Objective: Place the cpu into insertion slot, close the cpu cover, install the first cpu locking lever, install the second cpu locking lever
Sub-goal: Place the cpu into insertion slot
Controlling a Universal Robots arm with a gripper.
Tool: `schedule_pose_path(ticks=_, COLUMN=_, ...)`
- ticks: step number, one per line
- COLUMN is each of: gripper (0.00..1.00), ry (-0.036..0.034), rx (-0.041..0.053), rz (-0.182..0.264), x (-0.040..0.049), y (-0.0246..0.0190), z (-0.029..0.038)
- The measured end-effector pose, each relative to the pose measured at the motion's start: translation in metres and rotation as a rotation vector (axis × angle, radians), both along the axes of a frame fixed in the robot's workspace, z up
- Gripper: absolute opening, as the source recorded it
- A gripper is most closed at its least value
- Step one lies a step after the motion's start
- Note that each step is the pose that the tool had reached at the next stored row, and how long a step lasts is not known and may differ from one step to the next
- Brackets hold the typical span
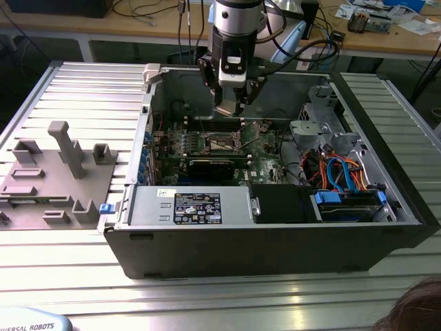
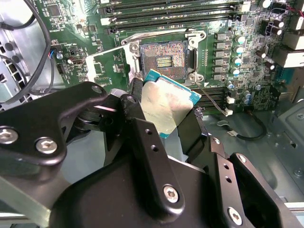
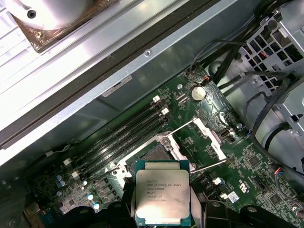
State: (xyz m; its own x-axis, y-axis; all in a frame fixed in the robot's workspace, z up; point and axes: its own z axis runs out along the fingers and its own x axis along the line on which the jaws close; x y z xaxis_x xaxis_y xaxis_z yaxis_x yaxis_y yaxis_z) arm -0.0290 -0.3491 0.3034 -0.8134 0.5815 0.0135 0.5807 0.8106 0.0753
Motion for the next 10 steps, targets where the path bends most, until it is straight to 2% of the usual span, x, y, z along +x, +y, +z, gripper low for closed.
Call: schedule_pose_path(ticks=10, gripper=0.54, ry=0.0, rx=0.0, rz=-0.008, x=0.0, y=0.0, z=-0.0005)
